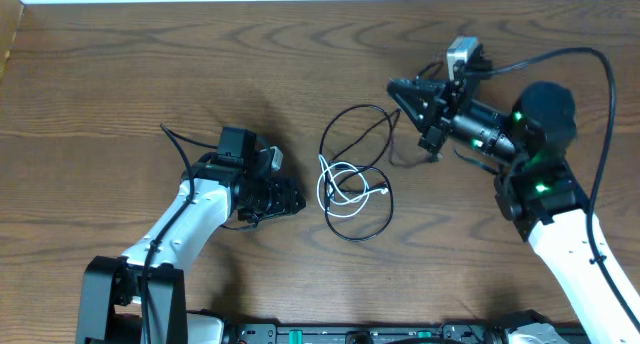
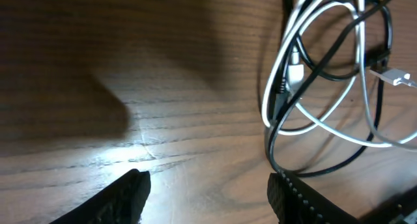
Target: Untangle cables
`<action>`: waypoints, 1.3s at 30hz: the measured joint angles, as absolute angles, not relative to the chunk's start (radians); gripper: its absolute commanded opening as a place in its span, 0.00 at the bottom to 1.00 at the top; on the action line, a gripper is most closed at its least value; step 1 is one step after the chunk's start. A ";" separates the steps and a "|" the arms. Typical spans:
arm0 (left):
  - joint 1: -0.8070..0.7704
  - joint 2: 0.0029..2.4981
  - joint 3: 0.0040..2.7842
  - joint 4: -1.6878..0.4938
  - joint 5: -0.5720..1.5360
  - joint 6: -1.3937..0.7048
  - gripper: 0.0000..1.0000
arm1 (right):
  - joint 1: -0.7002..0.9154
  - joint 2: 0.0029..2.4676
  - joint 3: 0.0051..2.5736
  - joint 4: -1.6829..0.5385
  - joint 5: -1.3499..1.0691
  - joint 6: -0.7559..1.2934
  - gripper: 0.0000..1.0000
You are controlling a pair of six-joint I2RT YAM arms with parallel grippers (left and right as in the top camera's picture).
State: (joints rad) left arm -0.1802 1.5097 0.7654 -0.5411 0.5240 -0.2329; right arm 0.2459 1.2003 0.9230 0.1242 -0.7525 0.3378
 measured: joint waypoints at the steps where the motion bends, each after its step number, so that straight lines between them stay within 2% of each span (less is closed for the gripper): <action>1: -0.180 1.510 0.765 -0.540 0.521 -0.233 0.66 | 0.240 1.200 0.923 0.051 -0.735 0.326 0.01; 8: -0.180 1.510 0.763 -0.541 0.512 -0.236 0.66 | 0.233 1.200 0.921 -0.387 -0.508 0.294 0.02; 9: -0.180 1.510 0.764 -0.540 0.509 -0.236 0.66 | 0.233 1.200 0.921 -0.432 -0.475 0.292 0.13; 10: -0.180 1.510 0.763 -0.540 0.506 -0.236 0.66 | 0.233 1.200 0.921 -0.470 -0.444 0.295 0.36; 12: -0.180 1.510 0.763 -0.540 0.498 -0.236 0.66 | 0.233 1.200 0.921 -0.534 -0.384 0.287 0.99; 20: -0.180 1.510 0.763 -0.540 0.488 -0.236 0.66 | 0.233 1.200 0.921 -0.632 -0.290 0.278 0.99; 32: -0.179 1.510 0.763 -0.511 0.392 -0.236 0.66 | 0.233 1.200 0.921 -0.640 -0.272 0.278 0.99; 34: -0.179 1.510 0.763 -0.510 0.367 -0.236 0.67 | 0.233 1.200 0.921 -0.640 -0.272 0.278 0.99; 36: -0.179 1.510 0.763 -0.509 0.348 -0.236 0.74 | 0.233 1.200 0.921 -0.640 -0.272 0.278 0.99; 39: -0.179 1.510 0.763 -0.508 0.328 -0.236 0.75 | 0.233 1.200 0.921 -0.640 -0.272 0.278 0.99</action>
State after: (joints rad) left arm -0.1795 1.5097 0.7631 -0.5079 0.3283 -0.2363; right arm 0.2329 1.2003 0.9211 -0.6403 -0.2722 0.2783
